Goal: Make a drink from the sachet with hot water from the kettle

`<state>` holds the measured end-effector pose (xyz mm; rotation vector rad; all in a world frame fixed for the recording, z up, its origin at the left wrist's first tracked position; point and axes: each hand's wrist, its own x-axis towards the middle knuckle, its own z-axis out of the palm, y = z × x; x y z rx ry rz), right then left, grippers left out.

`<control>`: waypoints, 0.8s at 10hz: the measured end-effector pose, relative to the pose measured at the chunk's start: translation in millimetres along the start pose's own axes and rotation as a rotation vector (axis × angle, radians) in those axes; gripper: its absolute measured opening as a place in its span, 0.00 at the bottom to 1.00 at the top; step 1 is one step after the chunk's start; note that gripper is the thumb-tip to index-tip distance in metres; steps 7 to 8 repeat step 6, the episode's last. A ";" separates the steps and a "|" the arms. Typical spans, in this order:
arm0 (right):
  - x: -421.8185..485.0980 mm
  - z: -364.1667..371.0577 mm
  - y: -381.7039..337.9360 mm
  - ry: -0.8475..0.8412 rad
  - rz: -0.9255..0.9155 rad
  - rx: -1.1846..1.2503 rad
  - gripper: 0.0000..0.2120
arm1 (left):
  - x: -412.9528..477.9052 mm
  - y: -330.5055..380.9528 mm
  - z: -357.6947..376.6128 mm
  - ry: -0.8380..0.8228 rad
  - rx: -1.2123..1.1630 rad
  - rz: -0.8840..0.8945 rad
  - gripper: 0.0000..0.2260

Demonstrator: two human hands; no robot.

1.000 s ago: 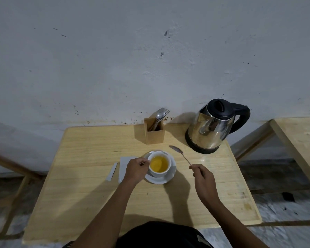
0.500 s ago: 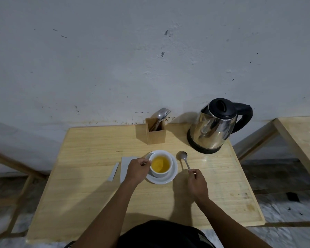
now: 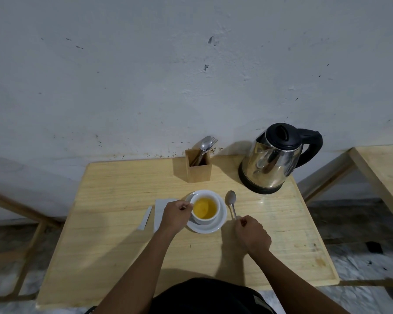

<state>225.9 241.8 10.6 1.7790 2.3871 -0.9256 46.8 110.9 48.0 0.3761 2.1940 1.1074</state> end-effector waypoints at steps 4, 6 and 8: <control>3.6 -21.5 -1.2 -0.120 -0.090 -0.098 0.07 | -1.6 3.6 -3.3 -0.042 -0.049 -0.058 0.11; 13.3 -41.0 -19.2 -0.079 -0.190 -0.051 0.11 | 2.6 16.6 -13.2 -0.083 0.044 -0.080 0.17; 13.3 -41.0 -19.2 -0.079 -0.190 -0.051 0.11 | 2.6 16.6 -13.2 -0.083 0.044 -0.080 0.17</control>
